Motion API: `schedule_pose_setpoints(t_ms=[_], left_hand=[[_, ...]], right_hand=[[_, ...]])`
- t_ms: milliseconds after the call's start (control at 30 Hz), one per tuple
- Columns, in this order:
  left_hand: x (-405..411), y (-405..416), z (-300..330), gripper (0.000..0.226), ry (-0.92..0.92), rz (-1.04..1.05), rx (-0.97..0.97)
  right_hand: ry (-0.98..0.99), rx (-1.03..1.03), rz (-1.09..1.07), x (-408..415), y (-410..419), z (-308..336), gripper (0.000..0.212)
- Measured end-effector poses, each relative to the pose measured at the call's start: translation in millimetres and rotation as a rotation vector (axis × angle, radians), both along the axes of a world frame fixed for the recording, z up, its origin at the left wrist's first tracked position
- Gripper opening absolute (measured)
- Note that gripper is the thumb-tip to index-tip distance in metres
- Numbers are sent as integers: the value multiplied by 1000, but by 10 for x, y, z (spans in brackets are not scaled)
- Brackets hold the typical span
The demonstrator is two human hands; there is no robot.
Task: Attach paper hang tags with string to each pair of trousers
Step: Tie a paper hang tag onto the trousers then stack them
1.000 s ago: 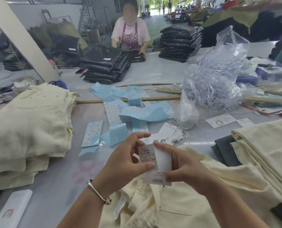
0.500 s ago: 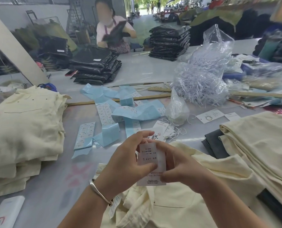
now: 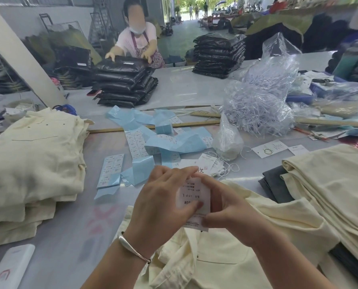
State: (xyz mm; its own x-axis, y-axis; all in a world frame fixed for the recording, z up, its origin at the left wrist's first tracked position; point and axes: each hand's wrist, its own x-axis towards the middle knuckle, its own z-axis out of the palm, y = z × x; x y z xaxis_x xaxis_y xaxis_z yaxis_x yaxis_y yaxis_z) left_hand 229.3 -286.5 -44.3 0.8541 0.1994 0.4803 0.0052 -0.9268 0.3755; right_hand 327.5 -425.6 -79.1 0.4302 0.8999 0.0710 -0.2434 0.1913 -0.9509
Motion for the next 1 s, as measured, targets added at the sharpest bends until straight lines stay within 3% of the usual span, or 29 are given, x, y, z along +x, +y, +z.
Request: schedule_pose_setpoints(t_ms=[167,333,400,467,567,667,867,1000], left_hand=[[-8,-72,-98,61,-21,13,-12],[-14,-45,-195,92,2,57,-86],[-19,-12,-219,99,-5,98,-220],[-32,-12,-238,86,23,128,-517],[-47,-24,-302,38,78,32,-983],[-43,-21,-322,22,65,-135,-1296],[4,13,-409,20,62,-237,-1304],[1,41,-480,22,82,-237,-1368]], right_hand=[[-16,45,-15,6,34,25,81],[22,36,-35,3,23,-48,87],[33,22,-68,-8,14,-71,85],[36,28,-131,-11,26,-70,75],[66,51,-239,-12,74,-40,58],[118,49,-301,-13,103,-12,48],[488,-72,-317,-8,179,18,37],[466,-25,-550,-69,259,-10,30]])
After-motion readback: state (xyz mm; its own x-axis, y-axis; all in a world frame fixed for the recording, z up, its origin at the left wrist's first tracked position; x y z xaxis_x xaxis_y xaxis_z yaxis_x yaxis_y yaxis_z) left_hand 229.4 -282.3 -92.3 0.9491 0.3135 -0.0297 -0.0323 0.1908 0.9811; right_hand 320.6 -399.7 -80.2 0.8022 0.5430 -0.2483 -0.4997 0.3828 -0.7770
